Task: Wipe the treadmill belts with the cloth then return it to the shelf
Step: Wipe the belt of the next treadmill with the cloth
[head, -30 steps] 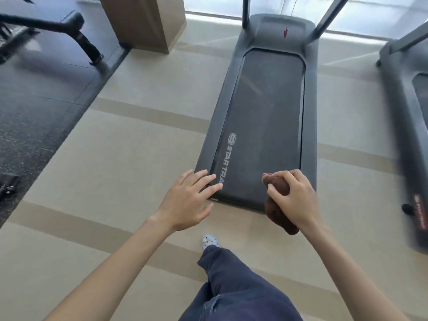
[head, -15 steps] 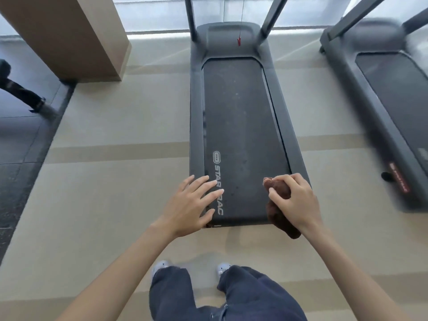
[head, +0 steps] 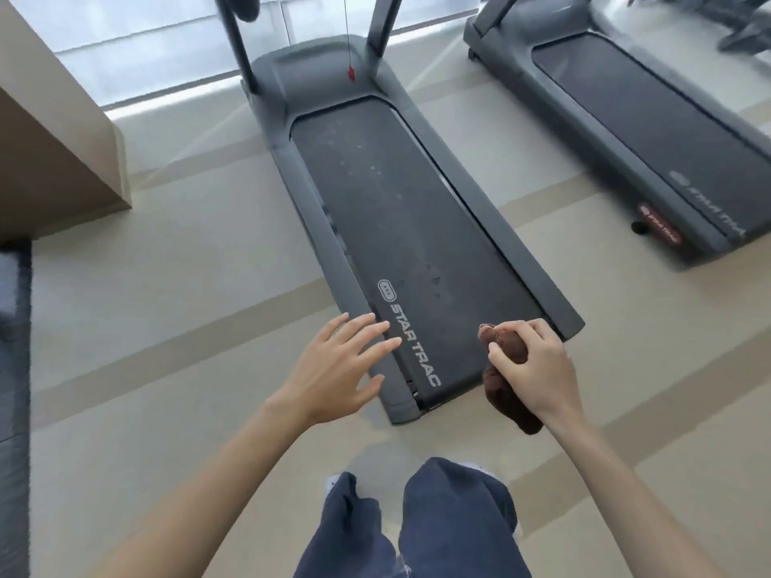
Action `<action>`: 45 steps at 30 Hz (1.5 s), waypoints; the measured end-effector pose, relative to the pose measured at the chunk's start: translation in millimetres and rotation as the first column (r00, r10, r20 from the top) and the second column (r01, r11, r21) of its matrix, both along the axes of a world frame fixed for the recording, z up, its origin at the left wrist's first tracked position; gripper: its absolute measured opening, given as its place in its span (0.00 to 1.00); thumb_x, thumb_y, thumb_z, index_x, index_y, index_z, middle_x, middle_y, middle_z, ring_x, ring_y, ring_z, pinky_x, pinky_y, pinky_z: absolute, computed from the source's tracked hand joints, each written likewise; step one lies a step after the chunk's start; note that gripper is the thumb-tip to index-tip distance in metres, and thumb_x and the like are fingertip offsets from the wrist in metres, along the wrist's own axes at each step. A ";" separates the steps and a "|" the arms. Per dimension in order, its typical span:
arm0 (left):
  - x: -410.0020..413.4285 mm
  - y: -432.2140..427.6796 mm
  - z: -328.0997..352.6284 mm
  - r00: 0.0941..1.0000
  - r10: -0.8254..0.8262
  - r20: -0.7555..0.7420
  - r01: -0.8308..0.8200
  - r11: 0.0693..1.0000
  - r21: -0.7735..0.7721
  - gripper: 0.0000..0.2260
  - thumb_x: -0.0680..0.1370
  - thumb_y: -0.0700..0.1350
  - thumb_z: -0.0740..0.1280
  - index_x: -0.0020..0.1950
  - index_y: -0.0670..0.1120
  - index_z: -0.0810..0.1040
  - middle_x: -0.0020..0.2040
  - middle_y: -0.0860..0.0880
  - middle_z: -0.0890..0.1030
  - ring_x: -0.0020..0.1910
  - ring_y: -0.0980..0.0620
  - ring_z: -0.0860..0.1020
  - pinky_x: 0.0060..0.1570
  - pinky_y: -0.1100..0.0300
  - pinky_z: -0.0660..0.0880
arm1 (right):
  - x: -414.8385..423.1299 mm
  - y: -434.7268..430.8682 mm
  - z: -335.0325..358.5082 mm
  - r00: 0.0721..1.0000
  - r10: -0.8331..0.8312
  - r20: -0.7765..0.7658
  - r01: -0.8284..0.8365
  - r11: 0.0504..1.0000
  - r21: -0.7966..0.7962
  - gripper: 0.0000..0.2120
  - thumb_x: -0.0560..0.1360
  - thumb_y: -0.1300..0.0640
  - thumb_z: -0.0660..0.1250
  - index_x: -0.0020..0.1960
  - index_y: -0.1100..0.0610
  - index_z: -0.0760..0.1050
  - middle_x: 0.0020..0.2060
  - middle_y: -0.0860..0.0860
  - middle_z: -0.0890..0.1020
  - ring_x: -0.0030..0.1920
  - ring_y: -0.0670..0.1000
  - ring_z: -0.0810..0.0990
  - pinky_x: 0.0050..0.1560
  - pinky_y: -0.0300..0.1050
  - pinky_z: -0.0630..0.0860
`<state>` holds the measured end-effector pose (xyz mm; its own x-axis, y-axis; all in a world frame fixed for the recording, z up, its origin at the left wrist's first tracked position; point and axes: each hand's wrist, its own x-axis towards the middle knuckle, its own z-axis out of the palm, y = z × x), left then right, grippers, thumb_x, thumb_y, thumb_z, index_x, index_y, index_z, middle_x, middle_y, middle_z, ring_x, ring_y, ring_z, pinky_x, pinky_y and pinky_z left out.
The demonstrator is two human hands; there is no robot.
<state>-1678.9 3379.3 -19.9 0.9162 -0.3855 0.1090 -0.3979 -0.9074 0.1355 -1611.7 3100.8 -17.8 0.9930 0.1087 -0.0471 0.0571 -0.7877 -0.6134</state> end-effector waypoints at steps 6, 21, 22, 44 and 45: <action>12.4 38.8 -7.9 0.989 -0.115 -0.095 0.114 0.993 -0.017 0.22 0.73 0.52 0.68 0.67 0.51 0.74 0.66 0.48 0.75 0.67 0.46 0.71 0.68 0.45 0.64 | -25.5 32.5 -2.7 0.992 -0.121 -0.021 0.120 0.992 -0.045 0.09 0.70 0.51 0.69 0.50 0.48 0.78 0.47 0.46 0.75 0.49 0.52 0.76 0.47 0.47 0.73; 142.2 84.5 -19.7 0.958 -0.271 -0.092 0.272 0.962 -0.001 0.22 0.72 0.51 0.70 0.66 0.51 0.75 0.65 0.48 0.76 0.66 0.46 0.72 0.66 0.45 0.65 | 59.7 79.4 -33.2 0.967 -0.254 -0.020 0.252 0.965 -0.066 0.09 0.70 0.49 0.69 0.50 0.46 0.77 0.47 0.45 0.74 0.49 0.51 0.76 0.44 0.44 0.73; 151.3 84.0 -18.0 0.956 -0.281 -0.088 0.281 0.960 -0.008 0.22 0.72 0.51 0.70 0.65 0.50 0.75 0.65 0.48 0.76 0.66 0.46 0.72 0.66 0.45 0.65 | 63.9 81.7 -33.4 0.966 -0.258 -0.017 0.256 0.964 -0.070 0.09 0.70 0.50 0.69 0.50 0.47 0.77 0.47 0.45 0.74 0.48 0.51 0.76 0.44 0.44 0.73; 289.4 115.1 -96.5 0.726 -0.671 -0.150 0.674 0.738 -0.038 0.20 0.74 0.50 0.67 0.66 0.49 0.75 0.66 0.47 0.75 0.68 0.47 0.70 0.69 0.48 0.64 | 89.4 151.7 -79.8 0.829 -0.559 0.021 0.556 0.818 -0.146 0.10 0.71 0.49 0.69 0.51 0.46 0.77 0.45 0.45 0.74 0.48 0.50 0.74 0.44 0.43 0.72; 292.7 113.9 -108.5 0.724 -0.674 -0.147 0.677 0.735 -0.038 0.20 0.75 0.50 0.67 0.66 0.49 0.75 0.66 0.47 0.75 0.68 0.47 0.70 0.69 0.48 0.65 | 91.3 150.0 -91.5 0.823 -0.568 0.020 0.564 0.813 -0.147 0.09 0.71 0.49 0.69 0.51 0.45 0.77 0.45 0.45 0.74 0.48 0.50 0.74 0.45 0.44 0.72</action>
<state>-1386.2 3493.2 -128.4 0.4171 -0.9088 -0.0126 -0.8838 -0.4088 0.2276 -1520.5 3250.9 -109.3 0.8754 -0.4814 -0.0431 -0.4386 -0.7537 -0.4895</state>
